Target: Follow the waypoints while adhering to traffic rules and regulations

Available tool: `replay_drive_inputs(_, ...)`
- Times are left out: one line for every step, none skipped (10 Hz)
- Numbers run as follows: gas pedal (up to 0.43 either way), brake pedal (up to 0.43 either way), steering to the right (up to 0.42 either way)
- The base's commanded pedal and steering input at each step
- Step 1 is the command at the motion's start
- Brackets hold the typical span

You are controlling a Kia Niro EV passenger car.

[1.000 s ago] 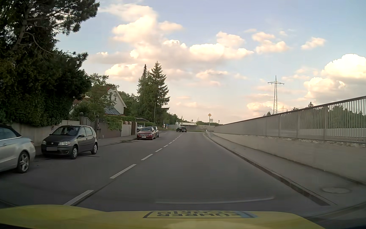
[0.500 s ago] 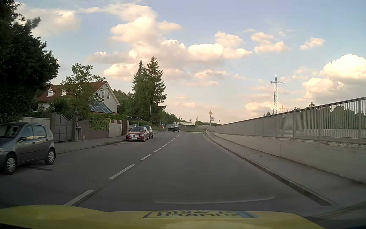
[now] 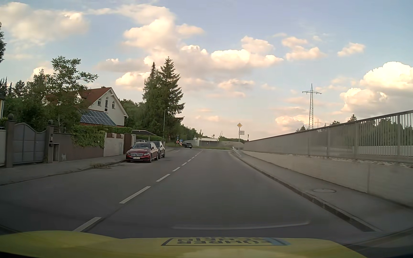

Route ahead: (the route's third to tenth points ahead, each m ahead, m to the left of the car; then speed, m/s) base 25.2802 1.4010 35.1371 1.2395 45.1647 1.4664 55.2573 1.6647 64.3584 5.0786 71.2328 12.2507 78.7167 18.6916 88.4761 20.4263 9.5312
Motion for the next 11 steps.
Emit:
replay_drive_inputs(0.079, 0.0, 0.008)
replay_drive_inputs(0.079, 0.0, 0.008)
replay_drive_inputs(0.067, 0.0, 0.007)
replay_drive_inputs(0.067, 0.0, 0.007)
replay_drive_inputs(0.067, 0.0, 0.006)
replay_drive_inputs(0.067, 0.0, 0.004)
replay_drive_inputs(0.067, 0.0, 0.004)
replay_drive_inputs(0.067, 0.0, 0.004)
replay_drive_inputs(0.067, 0.0, 0.004)
replay_drive_inputs(0.067, 0.0, 0.004)
replay_drive_inputs(0.067, 0.0, 0.004)
